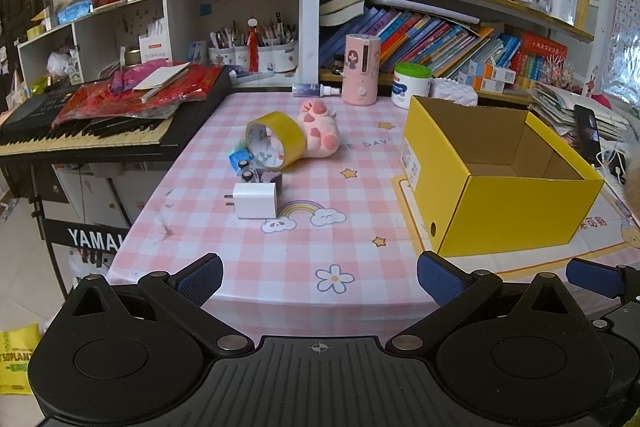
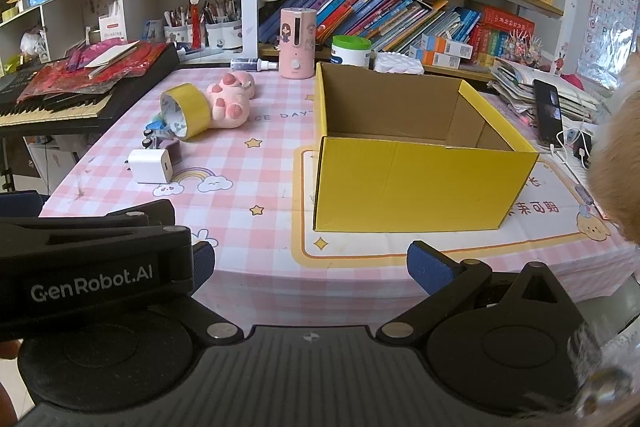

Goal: Organize objects

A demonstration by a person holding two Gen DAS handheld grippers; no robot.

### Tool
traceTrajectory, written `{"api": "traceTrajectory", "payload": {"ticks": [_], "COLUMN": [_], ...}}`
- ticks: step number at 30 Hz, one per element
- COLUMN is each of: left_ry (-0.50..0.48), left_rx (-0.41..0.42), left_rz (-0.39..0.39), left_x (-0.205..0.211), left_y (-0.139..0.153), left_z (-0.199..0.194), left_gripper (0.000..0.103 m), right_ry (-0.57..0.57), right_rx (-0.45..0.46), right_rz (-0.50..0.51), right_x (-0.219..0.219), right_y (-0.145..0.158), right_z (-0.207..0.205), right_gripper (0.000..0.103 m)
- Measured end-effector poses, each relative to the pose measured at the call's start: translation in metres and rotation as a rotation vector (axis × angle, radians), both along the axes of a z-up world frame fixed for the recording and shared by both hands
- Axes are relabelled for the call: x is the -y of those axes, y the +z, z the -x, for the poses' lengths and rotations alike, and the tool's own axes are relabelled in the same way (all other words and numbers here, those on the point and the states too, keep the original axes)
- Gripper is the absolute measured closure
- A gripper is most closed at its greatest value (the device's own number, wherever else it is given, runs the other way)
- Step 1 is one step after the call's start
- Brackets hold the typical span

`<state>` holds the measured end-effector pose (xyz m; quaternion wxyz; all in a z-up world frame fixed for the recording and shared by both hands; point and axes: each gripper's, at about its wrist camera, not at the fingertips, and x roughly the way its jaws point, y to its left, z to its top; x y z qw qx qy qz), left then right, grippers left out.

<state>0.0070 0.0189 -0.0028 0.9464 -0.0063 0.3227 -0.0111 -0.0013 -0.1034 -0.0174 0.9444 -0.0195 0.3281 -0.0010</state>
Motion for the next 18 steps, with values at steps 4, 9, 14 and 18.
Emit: {"api": "traceTrajectory", "payload": {"ticks": [4, 9, 14, 18], "left_ry": [0.004, 0.017, 0.029, 0.046], "left_rx": [0.0, 0.01, 0.023, 0.039], "left_rz": [0.005, 0.015, 0.017, 0.014], "left_x": [-0.004, -0.009, -0.014, -0.019], "left_y": [0.001, 0.003, 0.007, 0.008], "left_z": [0.001, 0.002, 0.003, 0.004], "left_gripper": [0.0, 0.0, 0.0, 0.0], "right_ry": [0.002, 0.013, 0.031, 0.053], "right_rx": [0.004, 0.01, 0.019, 0.029], "right_rz": [0.0, 0.004, 0.012, 0.016], "right_x": [-0.003, -0.008, -0.014, -0.018], "right_y": [0.0, 0.004, 0.008, 0.011], "right_z": [0.001, 0.001, 0.0, -0.002], "right_gripper": [0.0, 0.0, 0.0, 0.0]}}
